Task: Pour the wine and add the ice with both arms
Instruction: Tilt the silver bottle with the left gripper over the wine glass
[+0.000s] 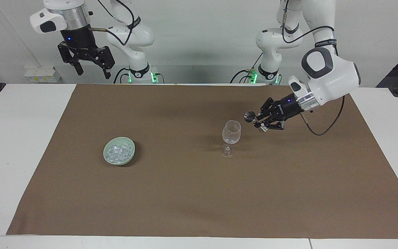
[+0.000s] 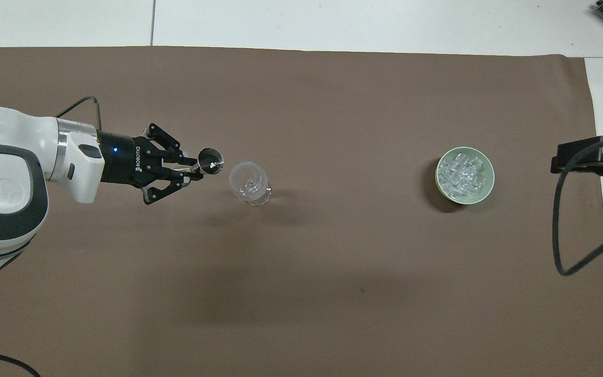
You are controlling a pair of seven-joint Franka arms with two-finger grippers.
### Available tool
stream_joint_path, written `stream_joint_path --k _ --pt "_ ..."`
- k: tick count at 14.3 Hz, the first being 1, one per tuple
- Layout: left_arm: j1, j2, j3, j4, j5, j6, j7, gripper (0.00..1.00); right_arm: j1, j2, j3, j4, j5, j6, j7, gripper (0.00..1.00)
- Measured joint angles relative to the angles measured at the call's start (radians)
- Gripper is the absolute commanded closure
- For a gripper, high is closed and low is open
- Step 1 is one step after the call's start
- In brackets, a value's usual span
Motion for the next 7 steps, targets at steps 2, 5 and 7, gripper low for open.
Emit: stream_joint_path --k 2,5,7 --pt "0.000 0.000 0.000 0.000 0.010 0.004 -0.003 1.00 0.000 0.000 0.000 0.000 0.000 0.000 0.000 0.00" --pt "-0.003 0.000 0.000 0.000 0.035 0.009 -0.019 1.00 0.000 0.000 0.000 0.000 0.000 0.000 0.000 0.00" --pt "-0.009 0.000 0.000 0.000 0.048 0.011 -0.045 1.00 0.000 0.000 0.000 0.000 0.000 0.000 0.000 0.00"
